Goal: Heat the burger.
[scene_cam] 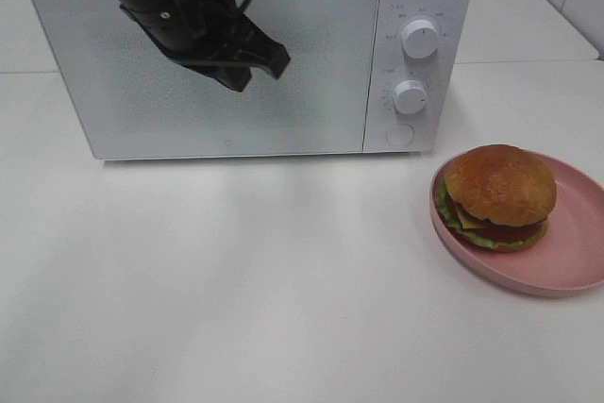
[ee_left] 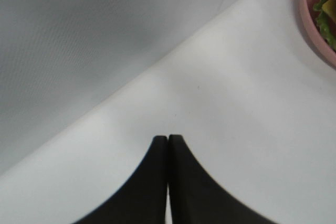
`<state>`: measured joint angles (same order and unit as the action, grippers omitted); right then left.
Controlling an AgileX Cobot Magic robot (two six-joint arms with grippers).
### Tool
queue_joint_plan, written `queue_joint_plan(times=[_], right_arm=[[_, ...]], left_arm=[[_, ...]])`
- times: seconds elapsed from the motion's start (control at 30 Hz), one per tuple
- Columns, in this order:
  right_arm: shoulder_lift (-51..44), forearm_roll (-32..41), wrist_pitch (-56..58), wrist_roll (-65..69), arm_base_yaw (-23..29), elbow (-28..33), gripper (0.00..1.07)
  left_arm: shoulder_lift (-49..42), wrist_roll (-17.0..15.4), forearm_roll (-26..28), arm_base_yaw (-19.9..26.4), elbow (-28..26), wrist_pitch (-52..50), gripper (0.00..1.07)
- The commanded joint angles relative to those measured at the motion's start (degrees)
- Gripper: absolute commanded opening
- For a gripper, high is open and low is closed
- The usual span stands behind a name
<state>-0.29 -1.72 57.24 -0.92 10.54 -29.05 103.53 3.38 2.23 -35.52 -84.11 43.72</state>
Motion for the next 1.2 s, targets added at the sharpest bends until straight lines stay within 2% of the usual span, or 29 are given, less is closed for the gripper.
queue_joint_plan(times=[0.03, 0.1, 0.13, 0.2, 0.23, 0.27, 0.33, 0.53, 0.6, 0.7, 0.77, 0.8, 0.87, 0.97, 1.03, 1.07, 1.1, 1.17, 1.2], right_arm=[[-1.2, -0.06, 0.11, -0.52, 0.0, 0.11, 0.62], [-1.2, -0.06, 0.11, -0.52, 0.0, 0.11, 0.62], [-1.2, -0.06, 0.11, -0.52, 0.0, 0.11, 0.62], [-1.2, -0.06, 0.11, -0.52, 0.0, 0.11, 0.62], [-1.2, -0.06, 0.11, -0.52, 0.0, 0.11, 0.62], [-1.2, -0.06, 0.11, -0.52, 0.0, 0.11, 0.62], [-1.2, -0.06, 0.11, -0.52, 0.0, 0.11, 0.62], [-1.2, -0.06, 0.11, -0.52, 0.0, 0.11, 0.62], [-1.2, -0.06, 0.11, -0.52, 0.0, 0.11, 0.62], [-1.2, -0.06, 0.11, -0.52, 0.0, 0.11, 0.62], [-1.2, -0.06, 0.11, -0.52, 0.0, 0.11, 0.62], [-1.2, -0.06, 0.11, -0.52, 0.0, 0.11, 0.62], [-1.2, -0.06, 0.11, -0.52, 0.0, 0.11, 0.62], [-1.2, -0.06, 0.11, -0.52, 0.0, 0.11, 0.62], [-1.2, -0.06, 0.11, -0.52, 0.0, 0.11, 0.62], [-1.2, -0.06, 0.11, -0.52, 0.0, 0.11, 0.62], [-1.2, -0.06, 0.11, -0.52, 0.0, 0.11, 0.62], [-1.2, -0.06, 0.11, -0.52, 0.0, 0.11, 0.62], [-1.2, -0.06, 0.11, -0.52, 0.0, 0.11, 0.62]], left_arm=[[-3.95, -4.01, -0.11, 4.24, -0.29, 7.96, 0.0], [-4.7, -4.7, -0.06, 5.33, -0.23, 9.34, 0.0], [-5.79, -5.84, 0.06, 7.85, -0.23, 12.66, 0.0], [-6.3, -5.96, 0.06, 9.28, -0.23, 14.32, 0.0], [-7.39, -5.96, 0.06, 11.97, -0.23, 17.07, 0.0], [-7.39, -5.96, 0.06, 11.97, -0.23, 17.07, 0.0], [-10.03, -7.1, 0.0, 16.39, 0.0, 21.54, 0.0], [-14.32, -6.99, -1.38, 19.65, 2.23, 23.2, 0.0], [-20.57, -8.08, -2.98, 21.77, 7.39, 24.06, 0.0], [-22.63, -8.65, -2.98, 22.06, 9.17, 24.06, 0.0], [-28.82, -8.71, -2.98, 22.06, 14.55, 23.43, 0.0], [-28.82, -8.71, -2.98, 22.06, 14.55, 23.43, 0.0], [-37.99, -8.65, -2.98, 22.06, 21.89, 23.49, 0.0], [-40.74, -8.65, -2.98, 22.06, 23.66, 23.49, 0.0], [-49.39, -8.31, -2.98, 22.06, 28.25, 23.49, 0.0], [-49.39, -8.31, -2.98, 22.06, 28.25, 23.49, 0.0], [-54.72, -8.14, -2.98, 22.06, 30.88, 23.49, 0.0], [-57.12, -7.96, -2.98, 22.06, 32.14, 23.61, 0.0], [-63.37, -7.05, -2.98, 22.06, 34.61, 23.89, 0.0]])
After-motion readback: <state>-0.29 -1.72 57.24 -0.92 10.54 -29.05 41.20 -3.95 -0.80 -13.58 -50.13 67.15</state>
